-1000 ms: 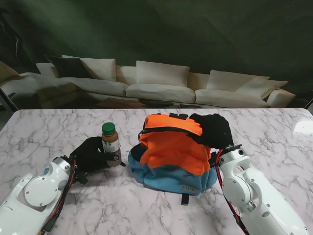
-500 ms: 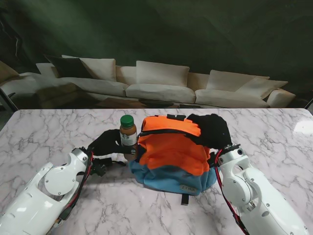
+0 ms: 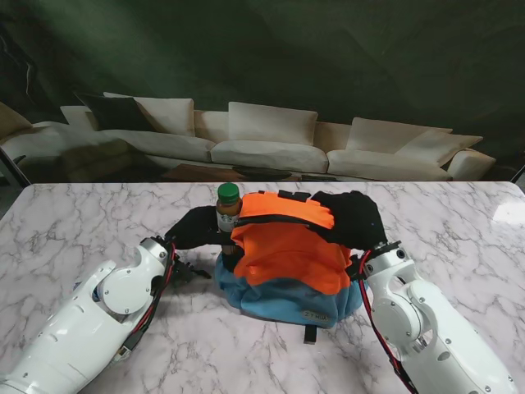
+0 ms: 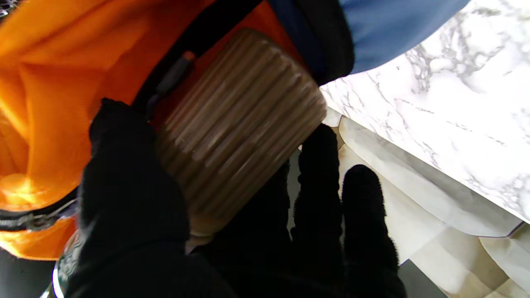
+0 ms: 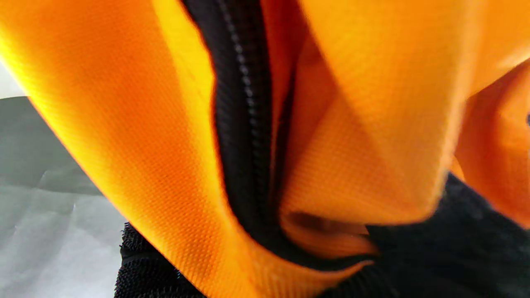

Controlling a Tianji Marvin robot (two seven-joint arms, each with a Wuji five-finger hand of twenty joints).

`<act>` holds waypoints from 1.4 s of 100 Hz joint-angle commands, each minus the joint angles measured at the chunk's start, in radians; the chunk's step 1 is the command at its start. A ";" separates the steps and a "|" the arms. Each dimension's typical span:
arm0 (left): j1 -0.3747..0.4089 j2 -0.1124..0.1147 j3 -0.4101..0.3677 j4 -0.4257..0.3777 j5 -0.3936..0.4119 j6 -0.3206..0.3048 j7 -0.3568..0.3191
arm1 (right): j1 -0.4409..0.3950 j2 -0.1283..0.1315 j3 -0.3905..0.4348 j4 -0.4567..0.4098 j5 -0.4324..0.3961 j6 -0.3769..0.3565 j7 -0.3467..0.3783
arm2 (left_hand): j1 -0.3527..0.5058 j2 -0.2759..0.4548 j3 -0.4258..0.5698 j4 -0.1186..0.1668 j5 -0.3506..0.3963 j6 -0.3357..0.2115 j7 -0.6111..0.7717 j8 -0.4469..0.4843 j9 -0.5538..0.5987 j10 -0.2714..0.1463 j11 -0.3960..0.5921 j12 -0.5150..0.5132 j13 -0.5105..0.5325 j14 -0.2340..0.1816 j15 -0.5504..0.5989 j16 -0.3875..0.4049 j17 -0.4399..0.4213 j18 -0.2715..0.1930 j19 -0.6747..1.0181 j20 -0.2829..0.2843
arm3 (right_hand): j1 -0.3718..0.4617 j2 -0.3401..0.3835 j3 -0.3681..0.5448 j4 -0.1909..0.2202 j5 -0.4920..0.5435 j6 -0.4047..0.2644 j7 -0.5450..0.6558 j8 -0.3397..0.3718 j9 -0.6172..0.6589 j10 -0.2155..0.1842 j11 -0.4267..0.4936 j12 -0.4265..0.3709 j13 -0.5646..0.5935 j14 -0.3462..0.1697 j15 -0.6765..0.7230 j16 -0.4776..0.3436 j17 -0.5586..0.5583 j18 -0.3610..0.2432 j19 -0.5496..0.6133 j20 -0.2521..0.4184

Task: Put the umbrella and water cup into the side pockets of the backpack

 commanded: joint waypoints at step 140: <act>0.133 0.014 -0.063 -0.130 -0.130 -0.047 -0.138 | 0.017 -0.007 -0.026 0.024 0.017 0.012 0.002 | 0.091 0.318 0.131 0.020 0.173 -0.228 -0.120 -0.024 -0.274 -0.003 0.173 0.237 -0.324 -0.028 -0.032 0.223 -0.282 0.042 -0.312 0.135 | 0.119 0.108 0.084 0.039 0.051 -0.218 0.106 0.043 0.006 -0.042 -0.004 0.013 0.051 -0.028 0.007 0.014 -0.006 -0.020 0.010 0.013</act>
